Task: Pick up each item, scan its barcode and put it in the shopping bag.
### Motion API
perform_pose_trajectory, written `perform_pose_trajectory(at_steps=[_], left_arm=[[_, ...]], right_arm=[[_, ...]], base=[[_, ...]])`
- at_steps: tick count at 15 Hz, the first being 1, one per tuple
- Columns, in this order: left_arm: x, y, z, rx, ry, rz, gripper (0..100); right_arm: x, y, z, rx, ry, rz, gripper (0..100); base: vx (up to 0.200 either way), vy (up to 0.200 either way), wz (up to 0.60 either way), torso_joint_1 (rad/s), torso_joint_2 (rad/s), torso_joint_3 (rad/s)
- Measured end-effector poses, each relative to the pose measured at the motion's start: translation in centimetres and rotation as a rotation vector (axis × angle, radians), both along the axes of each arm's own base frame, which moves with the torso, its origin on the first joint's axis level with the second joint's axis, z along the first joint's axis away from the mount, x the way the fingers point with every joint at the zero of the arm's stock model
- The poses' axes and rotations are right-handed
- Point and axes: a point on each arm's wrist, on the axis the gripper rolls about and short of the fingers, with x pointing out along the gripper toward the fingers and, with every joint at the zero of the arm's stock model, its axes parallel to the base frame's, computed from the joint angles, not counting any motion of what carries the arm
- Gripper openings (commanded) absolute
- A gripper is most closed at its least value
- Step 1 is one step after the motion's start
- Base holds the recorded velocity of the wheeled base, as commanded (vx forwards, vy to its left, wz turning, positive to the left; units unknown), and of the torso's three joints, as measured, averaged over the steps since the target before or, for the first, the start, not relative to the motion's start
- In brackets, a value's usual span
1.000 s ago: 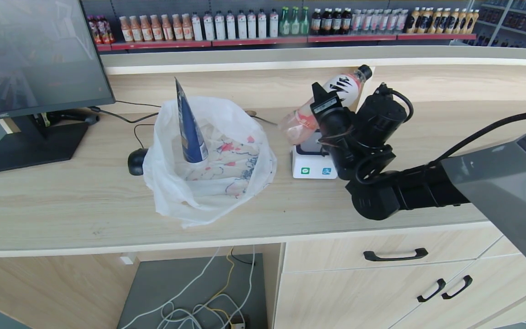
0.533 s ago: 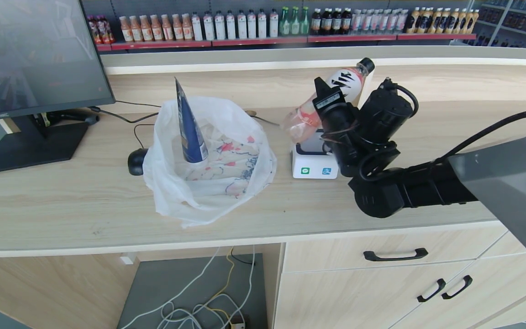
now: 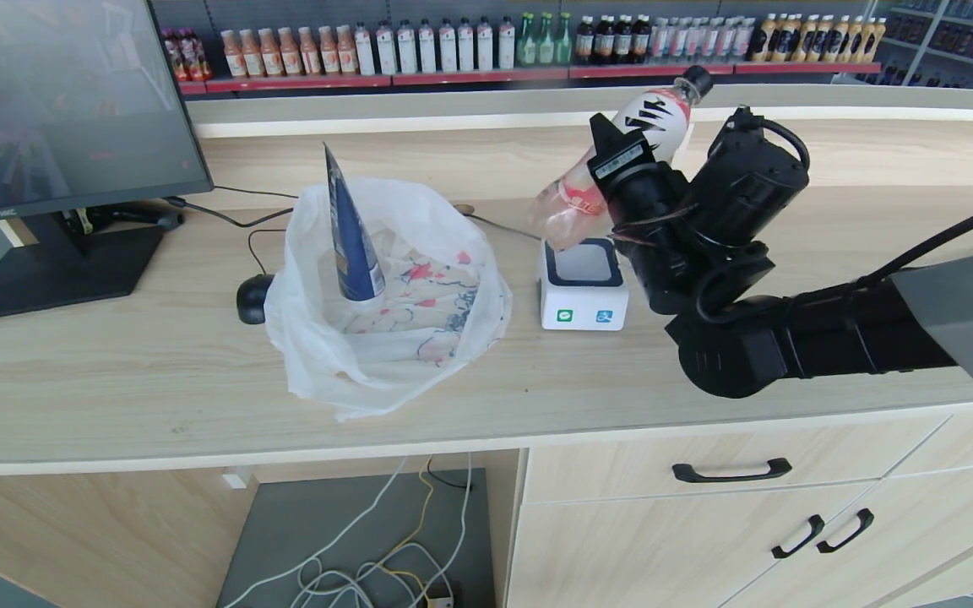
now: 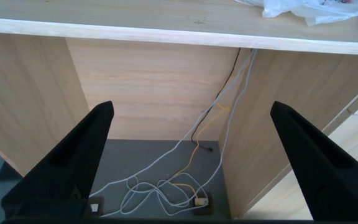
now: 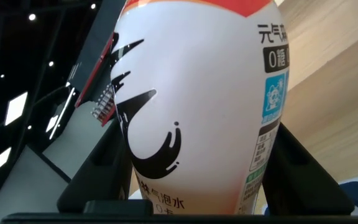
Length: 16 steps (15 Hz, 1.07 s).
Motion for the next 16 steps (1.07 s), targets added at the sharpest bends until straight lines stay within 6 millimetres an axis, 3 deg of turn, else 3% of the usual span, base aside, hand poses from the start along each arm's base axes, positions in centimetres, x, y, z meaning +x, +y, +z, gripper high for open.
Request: perform_pose_trajectory(at_steps=[7, 11, 16], left_arm=[[0.0, 0.0, 0.0, 0.0, -0.001, 0.0, 100], [0.0, 0.0, 0.0, 0.002, -0.001, -0.001, 100], [0.0, 0.0, 0.0, 0.001, -0.001, 0.0, 100]], right_arm=[[-3.4, -1.5, 3.6, -0.179, -0.112, -0.029, 0], [-5.7, -2.6, 3.6, -0.37, -0.267, -0.034, 0], [-7.1, -3.0, 2.9, -0.599, -0.375, -0.039, 0]], base=[[0.0, 0.0, 0.0, 0.0, 0.0, 0.0], [0.0, 0.0, 0.0, 0.0, 0.0, 0.0], [0.0, 0.0, 0.0, 0.0, 0.0, 0.0]])
